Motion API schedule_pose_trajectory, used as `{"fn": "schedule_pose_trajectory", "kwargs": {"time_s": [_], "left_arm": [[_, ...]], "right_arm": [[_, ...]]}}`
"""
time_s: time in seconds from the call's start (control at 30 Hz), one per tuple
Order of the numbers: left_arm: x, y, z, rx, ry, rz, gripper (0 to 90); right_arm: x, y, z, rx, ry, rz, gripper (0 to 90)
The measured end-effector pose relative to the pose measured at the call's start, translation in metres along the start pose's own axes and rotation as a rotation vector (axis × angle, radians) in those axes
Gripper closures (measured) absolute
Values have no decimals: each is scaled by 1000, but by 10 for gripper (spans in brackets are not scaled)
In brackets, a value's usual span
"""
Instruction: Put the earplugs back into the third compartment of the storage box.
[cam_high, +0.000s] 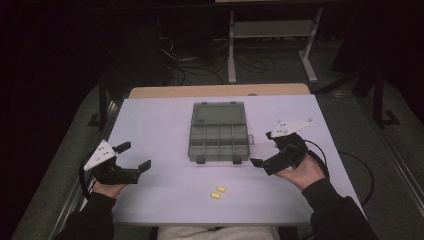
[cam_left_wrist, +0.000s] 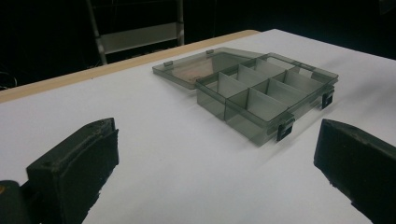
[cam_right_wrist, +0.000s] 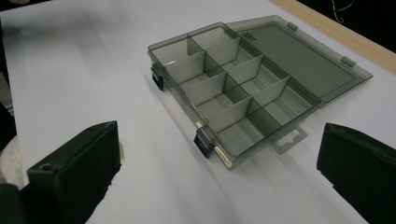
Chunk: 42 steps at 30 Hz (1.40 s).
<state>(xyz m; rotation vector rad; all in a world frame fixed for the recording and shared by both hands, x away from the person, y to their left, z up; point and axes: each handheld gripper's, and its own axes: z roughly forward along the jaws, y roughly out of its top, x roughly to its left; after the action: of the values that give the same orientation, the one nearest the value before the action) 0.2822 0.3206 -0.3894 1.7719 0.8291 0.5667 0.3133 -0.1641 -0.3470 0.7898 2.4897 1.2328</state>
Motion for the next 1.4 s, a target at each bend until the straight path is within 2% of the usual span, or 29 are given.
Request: {"fn": "schedule_pose_trajectory", "kwargs": {"time_s": [0.37, 0.6, 1.13, 1.4], "left_arm": [[0, 0, 0, 3, -2, 1, 0], [0, 0, 0, 3, -4, -2, 0], [0, 0, 1, 3, -8, -2, 0], [0, 0, 1, 6, -11, -1, 0]], "right_arm": [[14, 7, 24, 58, 51, -31, 0], [18, 9, 36, 99, 73, -46, 0], [35, 9, 66, 183, 132, -87, 0], [46, 7, 85, 234, 177, -117, 0]]}}
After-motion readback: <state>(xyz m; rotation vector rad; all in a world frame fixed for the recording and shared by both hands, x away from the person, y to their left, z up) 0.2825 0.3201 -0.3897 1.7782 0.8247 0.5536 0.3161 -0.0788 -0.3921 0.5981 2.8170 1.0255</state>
